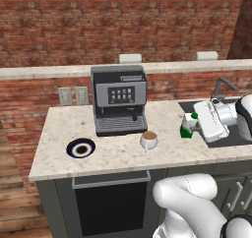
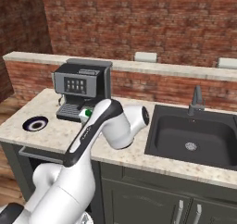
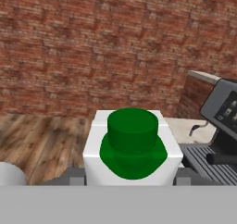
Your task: Take a sugar cube from the saucer and place it inside the coffee. Then, grab milk from the fridge and place it next to the coffee on the counter to sweeten the coffee.
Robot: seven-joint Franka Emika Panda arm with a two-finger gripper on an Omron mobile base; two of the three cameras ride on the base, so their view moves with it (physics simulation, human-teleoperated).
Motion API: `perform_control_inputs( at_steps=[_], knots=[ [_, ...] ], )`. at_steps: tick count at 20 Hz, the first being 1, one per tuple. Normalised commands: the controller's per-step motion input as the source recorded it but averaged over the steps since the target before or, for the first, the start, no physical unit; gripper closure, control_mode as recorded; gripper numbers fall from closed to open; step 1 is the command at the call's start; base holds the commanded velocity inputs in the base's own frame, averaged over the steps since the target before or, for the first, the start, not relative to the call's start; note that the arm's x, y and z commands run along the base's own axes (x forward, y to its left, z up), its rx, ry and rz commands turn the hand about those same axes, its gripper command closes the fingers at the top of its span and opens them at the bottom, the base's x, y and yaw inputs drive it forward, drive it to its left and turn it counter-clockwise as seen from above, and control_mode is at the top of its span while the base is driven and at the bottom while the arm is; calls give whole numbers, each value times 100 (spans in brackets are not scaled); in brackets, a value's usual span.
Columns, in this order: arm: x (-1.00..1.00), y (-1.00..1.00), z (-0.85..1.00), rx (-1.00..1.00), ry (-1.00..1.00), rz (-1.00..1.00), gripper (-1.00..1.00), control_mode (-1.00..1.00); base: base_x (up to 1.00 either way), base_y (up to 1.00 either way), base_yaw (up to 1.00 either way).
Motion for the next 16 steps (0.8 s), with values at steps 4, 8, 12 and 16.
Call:
perform_control_inputs(
  at_steps=[4,8,12,16],
  knots=[
    [26,0,-8,4,8,7,100,-100,0,0,0],
    [0,0,-29,0,2,0,100,-100,0,0,0],
    [1,-3,-44,0,1,0,100,-100,0,0,0],
    [9,0,-31,0,4,0,100,-100,0,0,0]
  ],
)
